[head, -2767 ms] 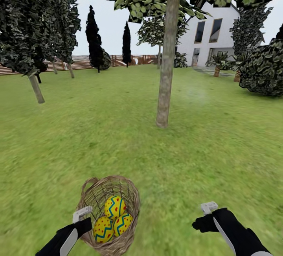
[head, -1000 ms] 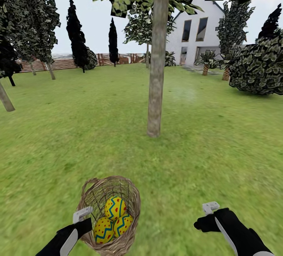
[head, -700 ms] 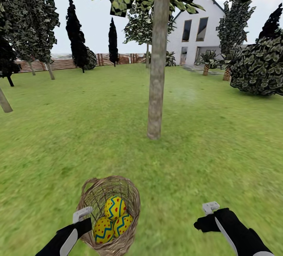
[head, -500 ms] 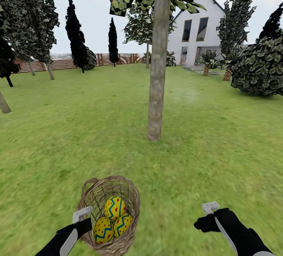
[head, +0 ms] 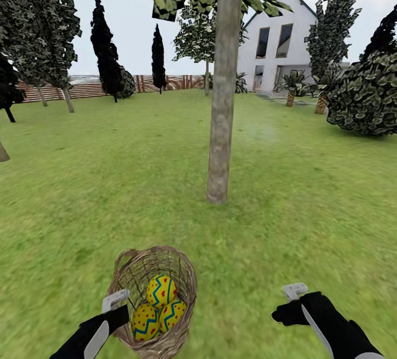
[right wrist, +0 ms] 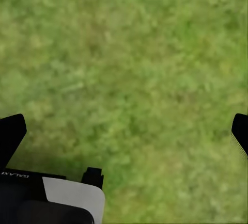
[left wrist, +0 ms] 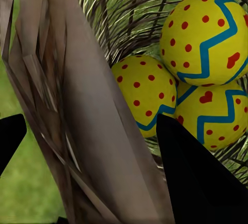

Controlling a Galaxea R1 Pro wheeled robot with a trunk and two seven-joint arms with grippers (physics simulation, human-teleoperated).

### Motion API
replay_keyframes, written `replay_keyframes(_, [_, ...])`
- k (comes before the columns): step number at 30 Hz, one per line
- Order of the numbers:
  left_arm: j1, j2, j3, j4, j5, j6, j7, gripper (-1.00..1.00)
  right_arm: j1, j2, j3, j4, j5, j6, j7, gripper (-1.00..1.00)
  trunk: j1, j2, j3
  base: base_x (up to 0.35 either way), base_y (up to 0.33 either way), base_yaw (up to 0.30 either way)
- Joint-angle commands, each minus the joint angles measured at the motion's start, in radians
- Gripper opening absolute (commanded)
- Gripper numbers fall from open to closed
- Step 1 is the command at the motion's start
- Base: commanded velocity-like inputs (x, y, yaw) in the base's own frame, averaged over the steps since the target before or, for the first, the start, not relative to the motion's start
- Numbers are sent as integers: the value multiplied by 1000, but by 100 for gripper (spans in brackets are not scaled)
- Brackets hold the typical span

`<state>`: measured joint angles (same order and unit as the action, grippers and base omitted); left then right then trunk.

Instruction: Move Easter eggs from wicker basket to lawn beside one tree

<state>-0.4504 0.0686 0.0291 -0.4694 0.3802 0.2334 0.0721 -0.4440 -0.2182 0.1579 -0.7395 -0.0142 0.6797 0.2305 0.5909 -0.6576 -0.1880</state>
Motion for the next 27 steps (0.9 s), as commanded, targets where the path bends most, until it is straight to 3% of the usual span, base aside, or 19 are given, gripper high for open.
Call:
replay_keyframes(1, [0, 0, 0, -4, 11, 6, 5, -100, -1, -1, 4, -1, -1, 5, 1, 100, 1, -1, -2, 328, 0, 0])
replay_keyframes(27, [0, -1, 0, -3, 9, 6, 5, -100, -1, -1, 3, -2, -1, 5, 1, 100, 1, -1, -2, 329, 0, 0])
